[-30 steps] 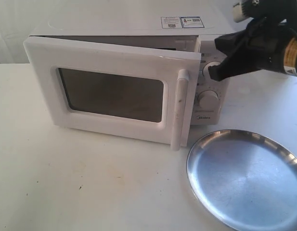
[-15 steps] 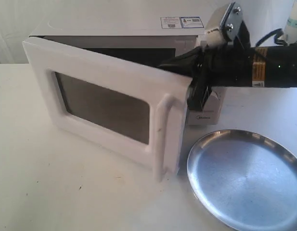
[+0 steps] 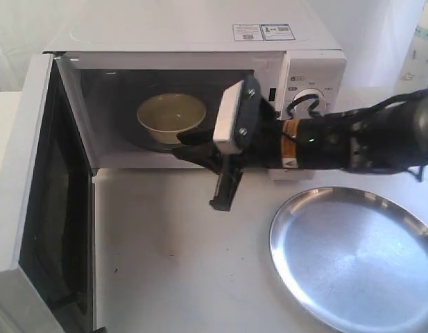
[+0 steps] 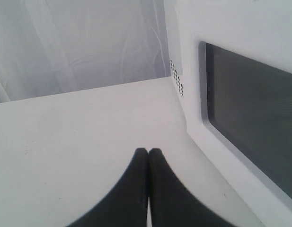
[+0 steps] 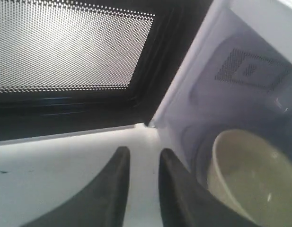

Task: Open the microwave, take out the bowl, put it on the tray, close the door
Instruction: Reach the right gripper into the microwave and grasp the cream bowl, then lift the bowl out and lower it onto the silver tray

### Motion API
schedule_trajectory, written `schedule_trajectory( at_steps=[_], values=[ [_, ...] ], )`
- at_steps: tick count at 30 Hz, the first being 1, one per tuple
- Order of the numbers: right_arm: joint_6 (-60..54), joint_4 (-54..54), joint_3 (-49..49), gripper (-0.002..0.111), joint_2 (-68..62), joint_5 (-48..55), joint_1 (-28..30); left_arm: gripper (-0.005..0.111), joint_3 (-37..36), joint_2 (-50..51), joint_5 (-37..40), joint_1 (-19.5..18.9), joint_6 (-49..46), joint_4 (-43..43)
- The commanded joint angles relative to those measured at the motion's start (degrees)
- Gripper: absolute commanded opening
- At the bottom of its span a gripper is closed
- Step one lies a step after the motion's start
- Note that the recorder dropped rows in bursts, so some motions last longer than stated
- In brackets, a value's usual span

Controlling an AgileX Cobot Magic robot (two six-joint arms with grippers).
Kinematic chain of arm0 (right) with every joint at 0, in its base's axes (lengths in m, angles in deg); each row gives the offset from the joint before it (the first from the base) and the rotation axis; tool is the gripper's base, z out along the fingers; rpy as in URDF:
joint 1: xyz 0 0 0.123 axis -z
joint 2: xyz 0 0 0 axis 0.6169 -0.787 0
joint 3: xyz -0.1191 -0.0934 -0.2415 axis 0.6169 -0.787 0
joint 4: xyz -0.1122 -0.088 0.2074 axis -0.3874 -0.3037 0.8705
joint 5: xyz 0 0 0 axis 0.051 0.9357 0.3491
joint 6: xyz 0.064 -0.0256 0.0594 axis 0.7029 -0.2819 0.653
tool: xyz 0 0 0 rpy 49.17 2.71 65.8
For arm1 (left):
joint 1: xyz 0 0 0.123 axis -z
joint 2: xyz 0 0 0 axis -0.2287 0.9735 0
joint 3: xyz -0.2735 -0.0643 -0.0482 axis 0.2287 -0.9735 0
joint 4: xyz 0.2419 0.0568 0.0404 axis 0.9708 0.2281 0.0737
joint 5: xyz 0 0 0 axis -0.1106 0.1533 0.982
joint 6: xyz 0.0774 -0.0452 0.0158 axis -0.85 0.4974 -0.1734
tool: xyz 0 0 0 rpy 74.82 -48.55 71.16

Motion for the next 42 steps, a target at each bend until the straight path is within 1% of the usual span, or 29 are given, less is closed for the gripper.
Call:
schedule_trajectory(
  at_steps=[1, 3, 4, 5, 7, 9, 12, 13, 15, 16, 18, 19, 20, 21, 22, 23, 25, 26, 27, 28, 29, 32, 37, 40, 42],
  values=[
    [-39.2, 32.3, 1.1, 0.036, -8.7, -0.7, -6.6, 0.000, 0.2, -0.1, -0.3, 0.3, 0.0, -0.5],
    [-44.8, 38.5, 4.9, 0.046, -13.1, 0.7, -8.5, 0.000, 0.2, -0.1, -0.3, 0.3, 0.0, -0.5],
    [-44.7, 40.1, 6.9, 0.050, -14.8, 0.9, -8.8, 0.000, 0.2, -0.1, -0.3, 0.3, 0.0, -0.5],
    [-42.7, 41.6, 9.9, 0.057, -16.8, 0.8, -8.8, 0.000, 0.2, -0.1, -0.3, 0.3, 0.0, -0.5],
    [-37.2, 43.0, 13.5, 0.060, -18.9, 1.3, -8.8, 0.000, 0.2, -0.1, -0.3, 0.3, 0.0, -0.5],
    [-33.8, 43.5, 16.5, 0.060, -20.4, 3.2, -8.8, 0.000, 0.2, -0.1, -0.3, 0.3, 0.0, -0.5],
    [-30.8, 43.3, 20.3, 0.060, -21.6, 11.0, -9.0, 0.000, 0.2, -0.1, -0.3, 0.3, 0.0, -0.5],
    [-30.0, 43.0, 22.3, 0.060, -21.9, 19.7, -9.4, 0.000, 0.2, -0.1, -0.3, 0.3, 0.0, -0.5],
    [-30.0, 42.9, 23.7, 0.060, -21.9, 27.4, -10.0, 0.000, 0.2, -0.1, -0.3, 0.3, 0.0, -0.5],
    [-30.0, 42.8, 24.1, 0.060, -21.9, 29.8, -10.4, 0.000, 0.2, -0.1, -0.3, 0.3, 0.0, -0.5],
    [-30.0, 42.3, 24.6, 0.059, -21.9, 31.0, -10.8, 0.000, 0.2, -0.1, -0.3, 0.3, 0.0, -0.5],
    [-30.0, 42.4, 24.8, 0.057, -21.9, 31.0, -11.0, 0.000, 0.2, -0.1, -0.3, 0.3, 0.0, -0.5],
    [-30.0, 42.4, 25.0, 0.052, -21.9, 30.8, -11.2, 0.000, 0.2, -0.1, -0.3, 0.3, 0.0, -0.5],
    [-30.0, 42.2, 25.4, 0.035, -21.9, 30.7, -11.6, 0.000, 0.2, -0.1, -0.3, 0.3, 0.0, -0.5],
    [-30.4, 41.7, 25.4, 0.009, -21.9, 30.4, -11.9, 0.000, 0.2, -0.1, -0.3, 0.3, 0.0, -0.5],
    [-30.4, 41.0, 25.4, 0.000, -21.7, 30.2, -12.0, 0.000, 0.2, -0.1, -0.3, 0.3, 0.0, -0.5],
    [-30.4, 39.8, 25.3, 0.000, -20.7, 30.3, -13.4, 0.000, 0.2, -0.1, -0.3, 0.3, 0.0, -0.5],
    [-28.5, 39.8, 25.3, 0.000, -20.1, 31.5, -14.7, 0.000, 0.2, -0.1, -0.3, 0.3, 0.0, -0.5],
    [-27.4, 39.3, 25.3, 0.000, -19.5, 33.4, -15.6, 0.000, 0.2, -0.1, -0.3, 0.3, 0.0, -0.5],
    [-25.3, 36.8, 25.3, 0.000, -18.6, 38.4, -17.1, 0.000, 0.2, -0.1, -0.3, 0.3, 0.0, -0.5],
    [-24.7, 36.3, 24.7, 0.000, -17.9, 41.0, -18.1, 0.000, 0.2, -0.1, -0.3, 0.3, 0.0, -0.5],
    [-24.9, 35.8, 19.4, 0.000, -13.8, 41.2, -19.8, 0.000, 0.2, -0.1, -0.3, 0.3, 0.0, -0.5],
    [-24.6, 35.8, 8.5, 0.000, -5.0, 41.0, -20.4, 0.000, 0.2, -0.1, -0.3, 0.3, 0.0, -0.5],
    [-22.4, 35.9, 1.1, 0.000, 2.2, 46.2, -20.4, 0.000, 0.2, -0.1, -0.3, 0.3, 0.0, -0.5],
    [-17.8, 36.1, -3.8, 0.000, 6.7, 51.5, -20.4, 0.000, 0.2, -0.1, -0.3, 0.3, 0.0, -0.5]
  ],
)
